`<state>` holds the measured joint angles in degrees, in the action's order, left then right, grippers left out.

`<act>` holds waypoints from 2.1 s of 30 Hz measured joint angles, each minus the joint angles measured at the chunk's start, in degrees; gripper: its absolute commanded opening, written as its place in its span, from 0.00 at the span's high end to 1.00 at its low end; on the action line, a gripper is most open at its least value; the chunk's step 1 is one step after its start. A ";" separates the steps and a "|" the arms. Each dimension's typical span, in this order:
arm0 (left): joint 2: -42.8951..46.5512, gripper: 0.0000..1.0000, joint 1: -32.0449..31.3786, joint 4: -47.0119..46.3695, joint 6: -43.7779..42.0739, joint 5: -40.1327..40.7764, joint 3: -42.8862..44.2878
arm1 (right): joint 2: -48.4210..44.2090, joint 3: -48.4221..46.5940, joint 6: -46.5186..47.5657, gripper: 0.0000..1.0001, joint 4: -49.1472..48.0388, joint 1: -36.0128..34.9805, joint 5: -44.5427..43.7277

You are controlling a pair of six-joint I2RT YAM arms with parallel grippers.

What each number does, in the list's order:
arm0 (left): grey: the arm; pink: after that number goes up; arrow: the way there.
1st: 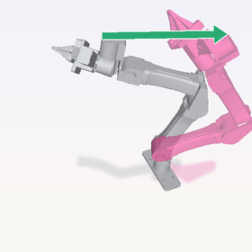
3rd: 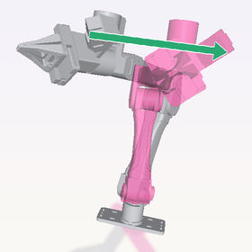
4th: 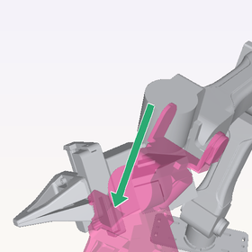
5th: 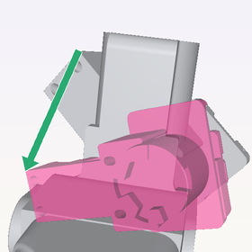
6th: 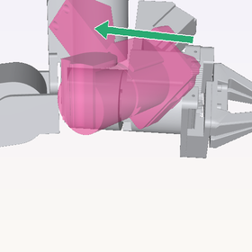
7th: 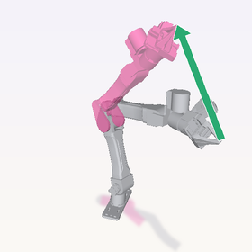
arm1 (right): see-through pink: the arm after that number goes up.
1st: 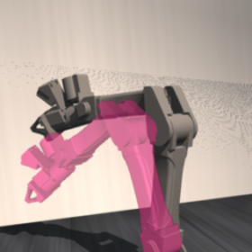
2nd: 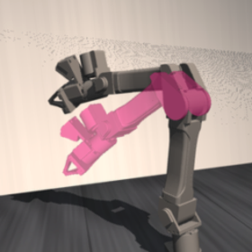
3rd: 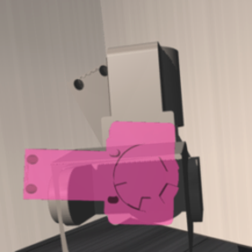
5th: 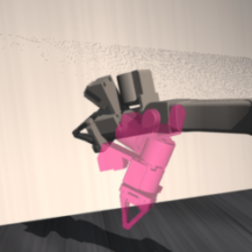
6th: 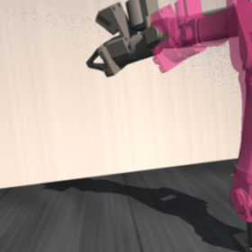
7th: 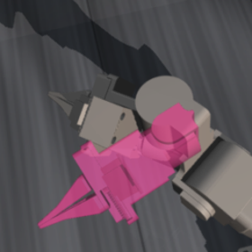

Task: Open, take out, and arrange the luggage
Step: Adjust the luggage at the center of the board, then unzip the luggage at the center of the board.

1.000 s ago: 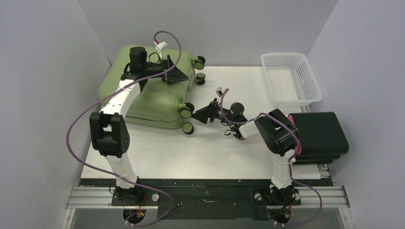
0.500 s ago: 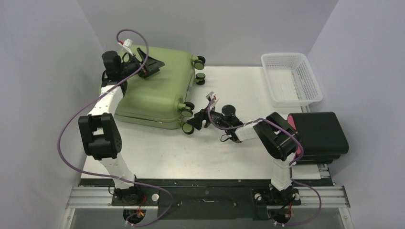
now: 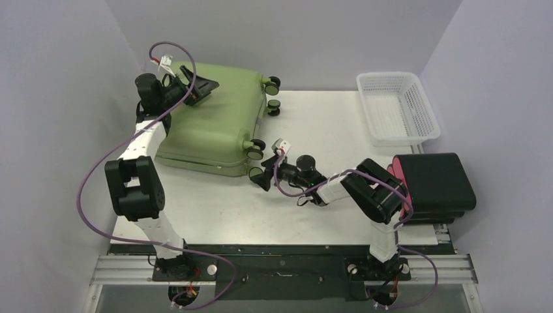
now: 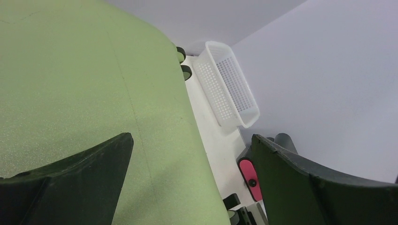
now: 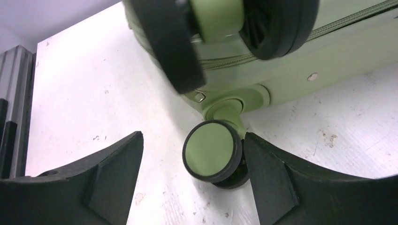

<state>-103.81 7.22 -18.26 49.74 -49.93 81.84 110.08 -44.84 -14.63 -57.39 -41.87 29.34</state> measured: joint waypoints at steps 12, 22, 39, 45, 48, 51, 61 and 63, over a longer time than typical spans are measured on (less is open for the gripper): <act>2.67 0.04 0.00 2.05 -5.40 1.86 -2.21 | 0.37 2.82 3.65 0.24 -8.22 -3.74 -6.25; 3.96 0.04 0.00 4.79 -8.44 2.95 -2.71 | 0.37 1.99 7.67 0.34 -6.78 -7.17 -14.36; 5.01 0.04 -0.02 6.12 -10.60 3.28 -3.45 | 5.60 1.51 13.57 0.44 -12.98 -12.98 -34.99; 5.01 0.04 -0.02 6.12 -10.99 3.26 -3.50 | 5.62 0.39 13.77 0.49 -13.00 -13.86 -37.73; 5.03 0.04 -0.02 6.16 -11.13 3.26 -3.50 | 5.66 -0.20 13.51 0.52 -12.98 -14.25 -38.60; 5.09 0.04 -0.04 6.38 -11.45 3.26 -3.50 | 6.01 -1.31 12.96 0.61 -12.98 -14.60 -39.23; 6.21 0.04 -0.04 6.67 -13.07 3.48 -4.70 | 7.19 -3.91 10.49 1.00 -12.55 -15.15 -39.89; 6.21 0.04 -0.04 6.69 -13.18 3.50 -4.72 | 7.19 -3.91 10.29 1.00 -12.55 -14.95 -39.30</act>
<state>-97.60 7.18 -11.57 36.56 -46.44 77.12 117.27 -48.75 -4.34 -69.93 -56.82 -9.96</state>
